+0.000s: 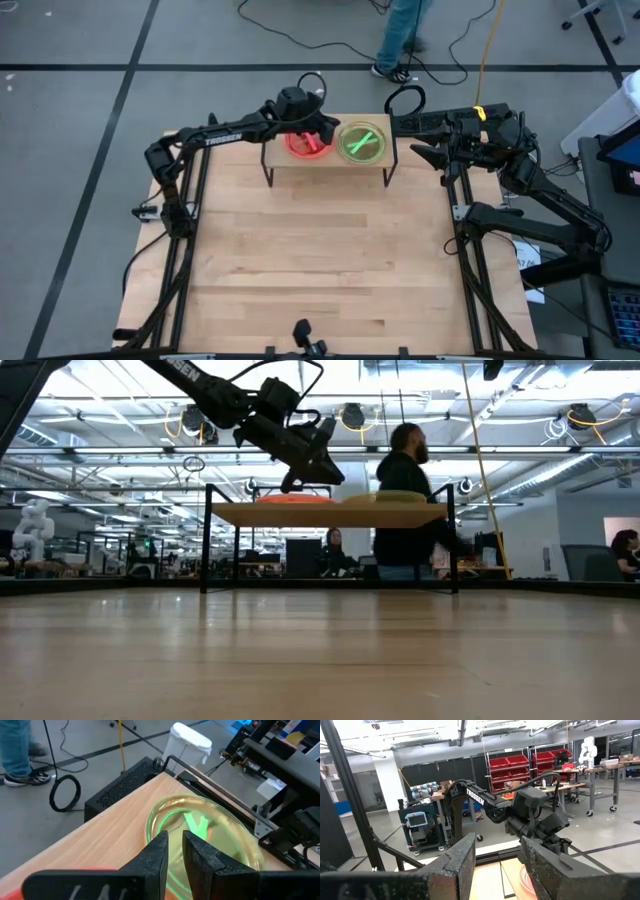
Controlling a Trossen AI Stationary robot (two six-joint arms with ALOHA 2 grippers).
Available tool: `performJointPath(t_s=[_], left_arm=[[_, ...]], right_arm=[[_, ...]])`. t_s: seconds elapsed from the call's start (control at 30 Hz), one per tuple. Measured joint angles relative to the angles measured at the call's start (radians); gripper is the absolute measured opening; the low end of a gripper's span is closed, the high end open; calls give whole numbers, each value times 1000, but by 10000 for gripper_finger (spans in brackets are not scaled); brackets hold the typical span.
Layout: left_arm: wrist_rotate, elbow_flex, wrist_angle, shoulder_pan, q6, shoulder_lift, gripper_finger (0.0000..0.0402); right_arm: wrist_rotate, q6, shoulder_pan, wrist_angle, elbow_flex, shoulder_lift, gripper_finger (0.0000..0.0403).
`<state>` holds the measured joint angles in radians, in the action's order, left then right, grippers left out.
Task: Place and stack plates onto a shelf
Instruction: Stack the green plate on top of the green plate, then return to Home Position
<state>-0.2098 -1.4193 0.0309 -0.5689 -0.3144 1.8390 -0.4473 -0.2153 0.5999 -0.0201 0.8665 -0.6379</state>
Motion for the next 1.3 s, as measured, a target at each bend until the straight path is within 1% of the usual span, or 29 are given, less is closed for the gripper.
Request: performJointPath(t_s=[0.1, 0.2, 0.33, 0.4, 0.53, 0.67, 0.73, 0.8, 0.9, 1.0, 1.03, 1.13, 1.23, 1.3], left_arm=[[-1, 0, -7, -3, 20, -21, 62], [-21, 0, -18, 0, 116, -70, 63], [-31, 0, -68, 15, 192, -174, 63], [-28, 1, -126, 23, 229, -239, 63], [12, 19, -199, 61, 309, -383, 63], [80, 68, -240, 125, 366, -524, 63], [124, 111, -239, 159, 382, -597, 62], [165, 160, -238, 194, 393, -673, 62], [210, 244, -231, 247, 392, -783, 62], [237, 346, -193, 301, 385, -887, 62], [242, 381, -177, 318, 384, -919, 60], [264, 478, -146, 361, 381, -1008, 42], [290, 562, -133, 393, 364, -1084, 14], [298, 607, -133, 410, 351, -1132, 6]], right_arm=[[0, 0, 0, -10, 0, 0, 141], [0, 0, 0, -14, 0, 0, 141], [0, 2, 1, -15, 0, 21, 141], [0, 33, 5, -16, 0, 50, 141], [15, 96, 18, -42, 0, 111, 141], [54, 106, 30, -116, 1, 147, 140], [54, 115, 36, -144, 0, 165, 131], [54, 135, 40, -173, 0, 185, 114], [59, 166, 42, -203, 0, 211, 74], [57, 200, 42, -238, 0, 227, 22], [57, 211, 42, -253, 0, 234, 11], [57, 231, 42, -266, -13, 259, 8], [58, 231, 42, -263, -56, 297, 2], [59, 227, 42, -263, -93, 331, 1]])
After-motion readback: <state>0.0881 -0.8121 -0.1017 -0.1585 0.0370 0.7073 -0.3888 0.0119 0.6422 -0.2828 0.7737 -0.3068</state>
